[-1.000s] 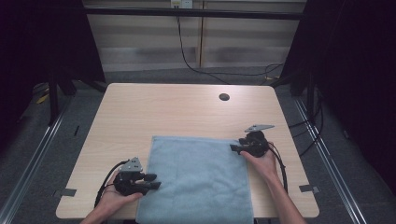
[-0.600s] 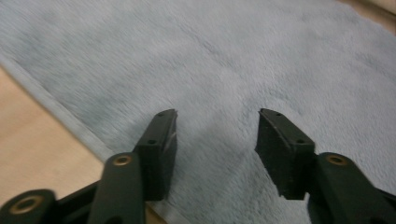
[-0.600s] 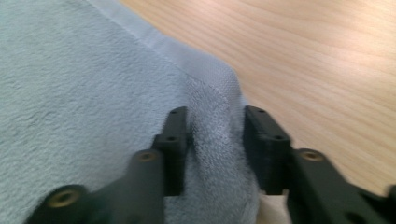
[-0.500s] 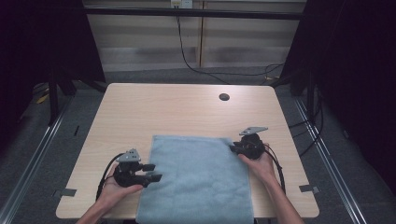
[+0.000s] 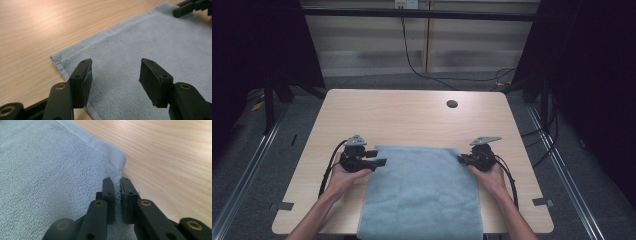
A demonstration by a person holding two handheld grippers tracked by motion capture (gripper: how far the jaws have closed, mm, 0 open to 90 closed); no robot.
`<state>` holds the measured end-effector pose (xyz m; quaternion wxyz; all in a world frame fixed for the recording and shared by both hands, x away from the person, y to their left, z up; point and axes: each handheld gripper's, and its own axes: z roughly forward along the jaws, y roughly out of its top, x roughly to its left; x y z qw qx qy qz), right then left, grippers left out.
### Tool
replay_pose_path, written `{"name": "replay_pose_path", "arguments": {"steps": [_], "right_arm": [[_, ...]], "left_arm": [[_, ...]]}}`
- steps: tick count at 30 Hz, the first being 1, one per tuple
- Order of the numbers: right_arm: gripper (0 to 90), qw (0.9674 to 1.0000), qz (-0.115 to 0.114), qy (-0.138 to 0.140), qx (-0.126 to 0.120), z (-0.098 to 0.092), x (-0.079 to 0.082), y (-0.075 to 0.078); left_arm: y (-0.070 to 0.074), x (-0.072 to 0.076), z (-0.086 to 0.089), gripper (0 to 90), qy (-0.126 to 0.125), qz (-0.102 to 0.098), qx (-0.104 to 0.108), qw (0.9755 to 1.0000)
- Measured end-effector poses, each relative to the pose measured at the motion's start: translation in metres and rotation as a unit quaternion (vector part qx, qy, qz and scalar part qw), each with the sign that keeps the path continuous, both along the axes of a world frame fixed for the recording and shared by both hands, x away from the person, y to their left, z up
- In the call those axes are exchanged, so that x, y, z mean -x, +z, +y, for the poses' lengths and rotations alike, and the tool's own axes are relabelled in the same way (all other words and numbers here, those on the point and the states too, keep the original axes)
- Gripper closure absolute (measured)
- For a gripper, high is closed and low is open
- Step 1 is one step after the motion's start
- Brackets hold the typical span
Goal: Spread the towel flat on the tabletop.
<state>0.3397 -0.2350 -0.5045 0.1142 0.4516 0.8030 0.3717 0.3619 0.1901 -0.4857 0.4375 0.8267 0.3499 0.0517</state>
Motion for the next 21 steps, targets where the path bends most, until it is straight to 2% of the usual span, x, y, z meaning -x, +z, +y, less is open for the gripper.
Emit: {"name": "replay_pose_path", "arguments": {"steps": [1, 3, 5, 6, 7, 9, 14, 15, 16, 18, 21], "right_arm": [[84.1, 1.0, -0.001, 0.003, -0.002, 0.0, 0.0, 0.0], [84.1, 0.9999, -0.001, 0.01, -0.005, 0.0, 0.001, -0.001], [84.2, 0.9999, -0.002, 0.013, -0.001, 0.002, 0.002, 0.0], [84.2, 0.9999, -0.003, 0.013, -0.002, 0.002, 0.002, 0.0], [84.2, 0.9999, -0.002, 0.013, -0.001, 0.003, 0.002, 0.0], [84.2, 0.9999, -0.002, 0.013, -0.001, 0.003, 0.002, 0.0], [84.2, 0.9999, -0.003, 0.015, -0.001, 0.003, 0.002, 0.0], [84.2, 0.9999, -0.003, 0.015, -0.001, 0.003, 0.002, 0.0], [84.2, 0.9999, -0.003, 0.015, 0.001, 0.004, 0.002, 0.0], [84.1, 0.9999, -0.003, 0.015, 0.0, 0.003, 0.003, 0.0], [84.1, 0.9998, -0.004, 0.017, 0.001, 0.004, 0.003, 0.0]], "left_arm": [[-0.003, -0.003, 0.0, 43.8, 0.005, -0.003, -0.009, 0.9999], [-0.007, -0.011, 0.003, 43.7, 0.02, 0.008, -0.023, 0.9995], [-0.01, -0.017, 0.007, 42.0, 0.027, 0.014, -0.018, 0.9994], [-0.012, -0.019, 0.007, 41.9, 0.04, 0.015, -0.009, 0.999], [-0.013, -0.019, 0.007, 40.9, 0.038, 0.011, -0.016, 0.9991], [-0.017, -0.019, 0.001, 40.5, 0.032, 0.003, -0.046, 0.9984], [-0.02, -0.018, -0.005, 37.4, 0.028, -0.019, -0.054, 0.998], [-0.02, -0.017, -0.007, 36.2, 0.023, -0.029, -0.065, 0.9972], [-0.02, -0.017, -0.008, 36.7, 0.019, -0.04, -0.075, 0.9962], [-0.021, -0.016, -0.008, 37.5, 0.021, -0.043, -0.077, 0.9959], [-0.022, -0.013, -0.008, 43.9, 0.015, -0.053, -0.076, 0.9956]]}}
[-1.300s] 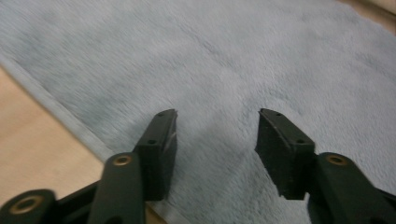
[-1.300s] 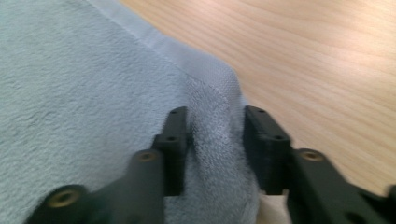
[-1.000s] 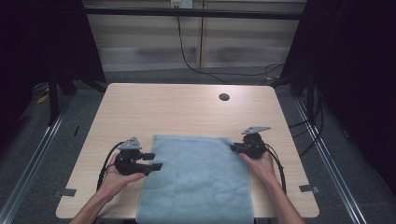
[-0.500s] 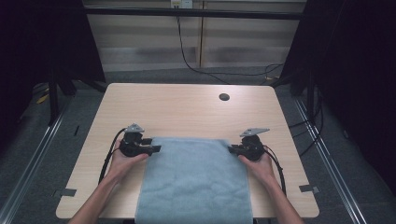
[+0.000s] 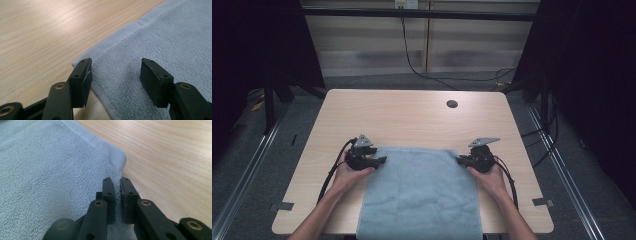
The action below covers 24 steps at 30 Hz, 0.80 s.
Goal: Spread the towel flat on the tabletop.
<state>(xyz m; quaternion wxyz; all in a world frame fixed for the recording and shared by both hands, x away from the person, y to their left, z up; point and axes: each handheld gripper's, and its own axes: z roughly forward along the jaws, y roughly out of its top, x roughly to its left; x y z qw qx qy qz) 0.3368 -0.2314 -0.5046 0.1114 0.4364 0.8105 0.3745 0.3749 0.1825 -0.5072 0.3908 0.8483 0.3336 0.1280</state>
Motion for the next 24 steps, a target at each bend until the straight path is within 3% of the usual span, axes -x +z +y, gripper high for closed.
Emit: {"name": "replay_pose_path", "arguments": {"steps": [2, 5, 7, 10, 14, 16, 21, 24], "right_arm": [[84.2, 1.0, -0.003, 0.001, 0.005, 0.001, 0.001, 0.0], [84.2, 0.9999, -0.006, 0.002, 0.015, 0.004, 0.003, 0.001], [84.2, 0.9999, -0.007, 0.003, 0.013, 0.003, 0.002, 0.001], [84.2, 1.0, -0.003, 0.0, 0.002, 0.002, 0.002, 0.0], [84.9, 0.9999, -0.006, 0.014, -0.003, 0.004, 0.004, 0.0], [85.0, 0.9998, -0.003, 0.019, -0.006, 0.005, 0.004, 0.0], [85.3, 0.9992, 0.001, 0.013, -0.038, 0.001, 0.003, 0.002], [85.4, 0.998, -0.008, 0.006, -0.062, -0.003, 0.003, 0.008]], "left_arm": [[0.0, 0.002, -0.001, 50.2, -0.012, 0.004, 0.008, 0.9999], [0.001, 0.005, -0.004, 60.9, -0.032, -0.002, 0.001, 0.9995], [0.001, 0.005, -0.004, 68.5, -0.028, 0.005, 0.005, 0.9996], [0.0, 0.001, 0.0, 80.0, -0.017, 0.031, 0.034, 0.9988], [-0.003, 0.001, 0.004, 83.5, -0.027, 0.043, 0.059, 0.997], [-0.002, 0.0, 0.004, 83.9, -0.03, 0.046, 0.061, 0.9966], [0.001, 0.001, 0.007, 83.8, -0.034, 0.048, 0.076, 0.9954], [0.006, 0.003, 0.009, 83.8, -0.037, 0.047, 0.086, 0.9946]]}}
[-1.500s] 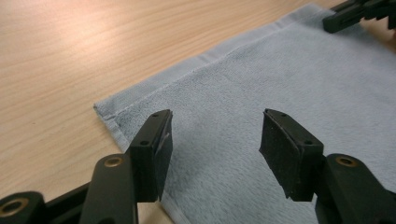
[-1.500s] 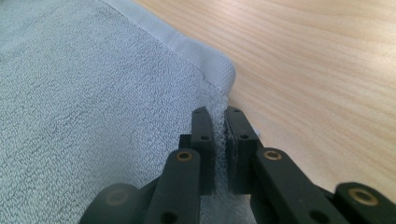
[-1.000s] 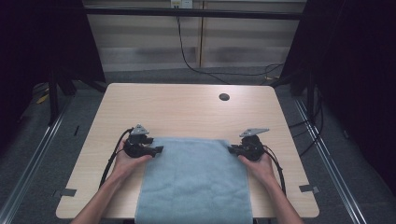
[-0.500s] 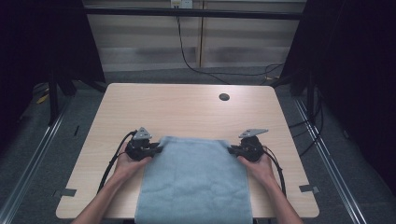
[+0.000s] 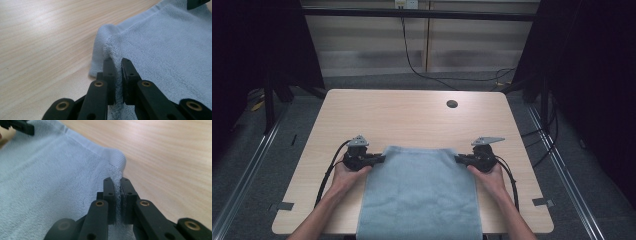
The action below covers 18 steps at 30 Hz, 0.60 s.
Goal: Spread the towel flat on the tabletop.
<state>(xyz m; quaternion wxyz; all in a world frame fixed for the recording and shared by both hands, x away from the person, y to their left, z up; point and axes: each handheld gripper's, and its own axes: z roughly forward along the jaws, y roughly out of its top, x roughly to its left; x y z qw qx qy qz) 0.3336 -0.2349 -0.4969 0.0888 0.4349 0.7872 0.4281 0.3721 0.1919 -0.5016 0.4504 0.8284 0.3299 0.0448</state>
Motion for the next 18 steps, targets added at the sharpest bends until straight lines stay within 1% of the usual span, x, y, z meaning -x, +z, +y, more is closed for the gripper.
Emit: {"name": "replay_pose_path", "arguments": {"steps": [3, 5, 6, 8, 9, 12, 13, 14, 15, 17, 18], "right_arm": [[85.5, 0.9999, -0.009, -0.007, -0.009, -0.003, 0.001, 0.006], [85.5, 0.9998, -0.017, -0.013, -0.001, -0.004, 0.002, 0.009], [85.4, 0.9997, -0.016, -0.016, -0.005, -0.005, 0.003, 0.011], [85.5, 0.9996, -0.023, -0.015, -0.009, -0.007, 0.005, 0.016], [85.6, 0.9995, -0.023, -0.015, -0.014, -0.008, 0.005, 0.02], [85.7, 0.9985, -0.038, -0.015, -0.036, -0.011, 0.007, 0.032], [85.7, 0.9985, -0.038, -0.015, -0.036, -0.011, 0.007, 0.032], [85.7, 0.9979, -0.046, -0.012, -0.045, -0.011, 0.008, 0.039], [85.7, 0.9975, -0.049, -0.011, -0.049, -0.01, 0.009, 0.042], [85.7, 0.9968, -0.053, -0.011, -0.058, -0.011, 0.01, 0.048], [85.7, 0.9966, -0.057, -0.012, -0.059, -0.011, 0.01, 0.051]], "left_arm": [[0.006, 0.002, 0.003, 83.9, 0.001, -0.004, 0.013, 0.9999], [0.01, 0.003, 0.005, 84.1, 0.003, -0.009, 0.019, 0.9998], [0.012, 0.004, 0.006, 84.1, 0.002, -0.011, 0.024, 0.9997], [0.017, 0.005, 0.006, 84.1, 0.006, -0.015, 0.031, 0.9994], [0.019, 0.007, 0.005, 84.2, 0.006, -0.016, 0.038, 0.9991], [0.027, 0.011, -0.001, 84.2, -0.005, -0.023, 0.049, 0.9985], [0.027, 0.011, -0.001, 84.2, -0.005, -0.023, 0.049, 0.9985], [0.035, 0.013, -0.003, 84.2, -0.004, -0.034, 0.061, 0.9975], [0.039, 0.014, -0.002, 84.2, -0.005, -0.036, 0.068, 0.997], [0.047, 0.013, 0.0, 84.1, -0.002, -0.044, 0.075, 0.9962], [0.05, 0.013, 0.002, 84.1, 0.0, -0.048, 0.078, 0.9958]]}}
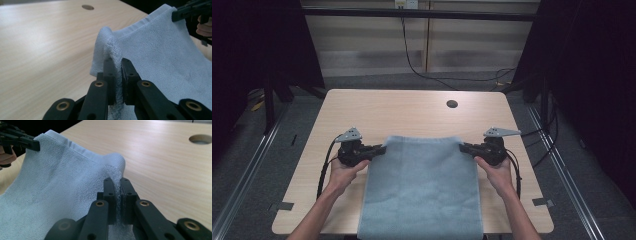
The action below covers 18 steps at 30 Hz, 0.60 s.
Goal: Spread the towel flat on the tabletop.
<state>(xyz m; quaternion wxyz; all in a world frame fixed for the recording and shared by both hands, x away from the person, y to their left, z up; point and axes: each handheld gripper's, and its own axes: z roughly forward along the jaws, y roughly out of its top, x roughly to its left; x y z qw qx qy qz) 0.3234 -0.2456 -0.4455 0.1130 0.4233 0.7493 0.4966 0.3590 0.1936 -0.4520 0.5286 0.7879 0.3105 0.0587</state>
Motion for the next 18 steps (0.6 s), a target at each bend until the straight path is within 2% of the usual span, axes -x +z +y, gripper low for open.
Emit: {"name": "replay_pose_path", "arguments": {"steps": [4, 12, 18], "right_arm": [[85.7, 0.9999, -0.013, 0.002, -0.007, 0.0, 0.0, 0.014], [85.7, 0.9992, -0.033, 0.002, -0.024, -0.005, -0.006, 0.032], [85.9, 0.9983, -0.052, 0.001, -0.027, -0.003, -0.014, 0.05]], "left_arm": [[0.008, -0.002, 0.006, 84.3, 0.006, -0.007, 0.014, 0.9999], [0.022, -0.008, 0.013, 84.3, 0.013, -0.019, 0.02, 0.9995], [0.04, -0.021, 0.014, 84.4, 0.025, -0.028, 0.026, 0.9989]]}}
